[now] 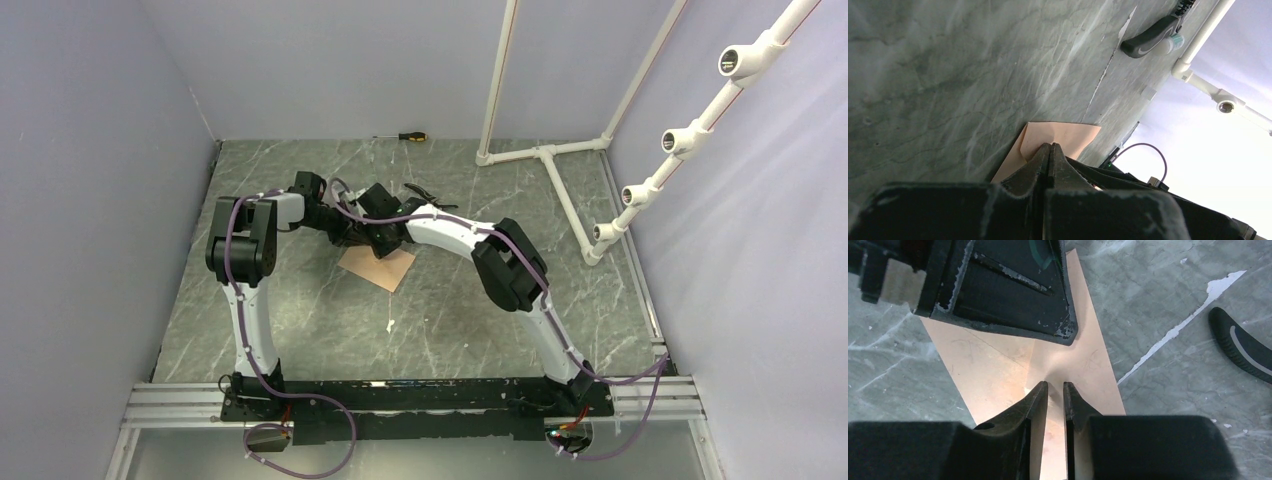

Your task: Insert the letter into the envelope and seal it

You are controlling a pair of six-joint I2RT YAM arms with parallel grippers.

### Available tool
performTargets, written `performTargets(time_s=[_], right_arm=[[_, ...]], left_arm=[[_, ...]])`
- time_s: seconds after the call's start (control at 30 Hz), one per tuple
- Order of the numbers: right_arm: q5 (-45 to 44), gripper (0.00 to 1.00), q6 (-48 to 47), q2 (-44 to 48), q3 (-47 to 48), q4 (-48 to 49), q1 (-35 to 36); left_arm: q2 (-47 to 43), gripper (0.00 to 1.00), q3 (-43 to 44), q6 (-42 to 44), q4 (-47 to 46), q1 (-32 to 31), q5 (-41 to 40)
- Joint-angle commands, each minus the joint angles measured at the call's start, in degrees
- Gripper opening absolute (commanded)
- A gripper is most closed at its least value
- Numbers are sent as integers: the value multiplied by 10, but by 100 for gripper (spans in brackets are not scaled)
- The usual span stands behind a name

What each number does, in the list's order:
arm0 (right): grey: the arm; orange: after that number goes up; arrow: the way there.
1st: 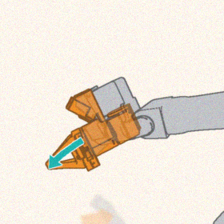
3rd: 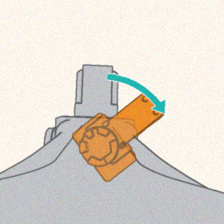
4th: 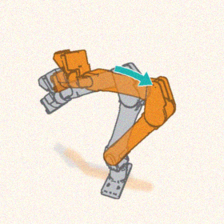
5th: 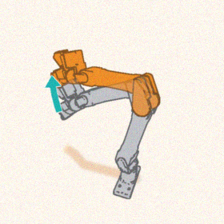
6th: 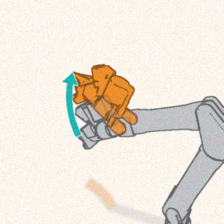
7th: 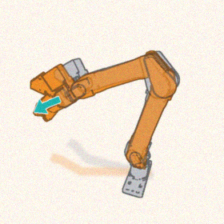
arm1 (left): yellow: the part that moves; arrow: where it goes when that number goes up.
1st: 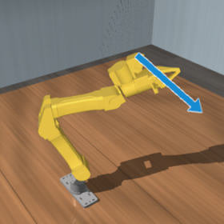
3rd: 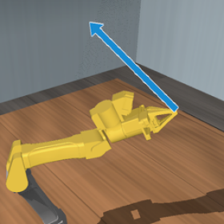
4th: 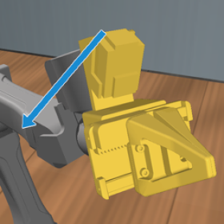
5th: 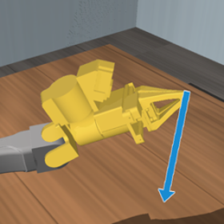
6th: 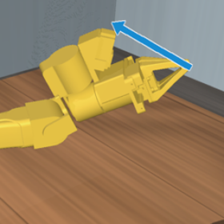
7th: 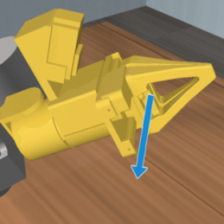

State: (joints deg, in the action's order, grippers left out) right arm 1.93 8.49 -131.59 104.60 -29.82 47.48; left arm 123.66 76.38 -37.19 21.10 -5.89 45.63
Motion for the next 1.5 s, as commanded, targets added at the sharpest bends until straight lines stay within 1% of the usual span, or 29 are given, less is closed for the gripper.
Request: performTargets(time_s=[0.0, 0.13, 0.3, 0.57, 0.73, 0.83, 0.93, 1.0, 1.13, 1.3, 1.37, 1.47], right_arm=[[-34, 21, -14, -19, 9, -17, 4], [-45, 21, -22, -22, 2, -23, 17], [-49, 23, -27, -22, -30, -12, 33], [-43, 28, -29, -28, -63, 3, 36], [-66, 28, -30, -68, -40, -42, 41], [-85, 28, -28, -93, -20, -80, 44], [-110, 28, -27, -110, -4, -110, 50], [-110, 28, -20, -111, 8, -123, 50], [-77, 27, -10, -67, 3, -92, 45], [-29, 24, 17, -2, 1, -33, 16], [-22, 22, 31, 20, -3, -9, 7], [-23, 17, 43, 30, 8, -8, 2]], left_arm=[[38, 3, -24, 39, 85, -3, -91], [40, 3, -20, 40, 91, -3, -93], [46, 3, -22, 40, 94, -2, -91], [55, 3, -40, 30, 81, 3, -68], [48, 3, -57, 34, 81, 5, -65], [46, 3, -71, 50, 84, 4, -71], [52, 3, -81, 55, 85, 4, -72], [55, 3, -88, 50, 78, 5, -66], [54, 3, -83, 51, 81, 5, -68], [58, 3, -81, 50, 81, 4, -73], [62, 3, -79, 50, 83, 5, -76], [62, 3, -76, 51, 87, 5, -82]])
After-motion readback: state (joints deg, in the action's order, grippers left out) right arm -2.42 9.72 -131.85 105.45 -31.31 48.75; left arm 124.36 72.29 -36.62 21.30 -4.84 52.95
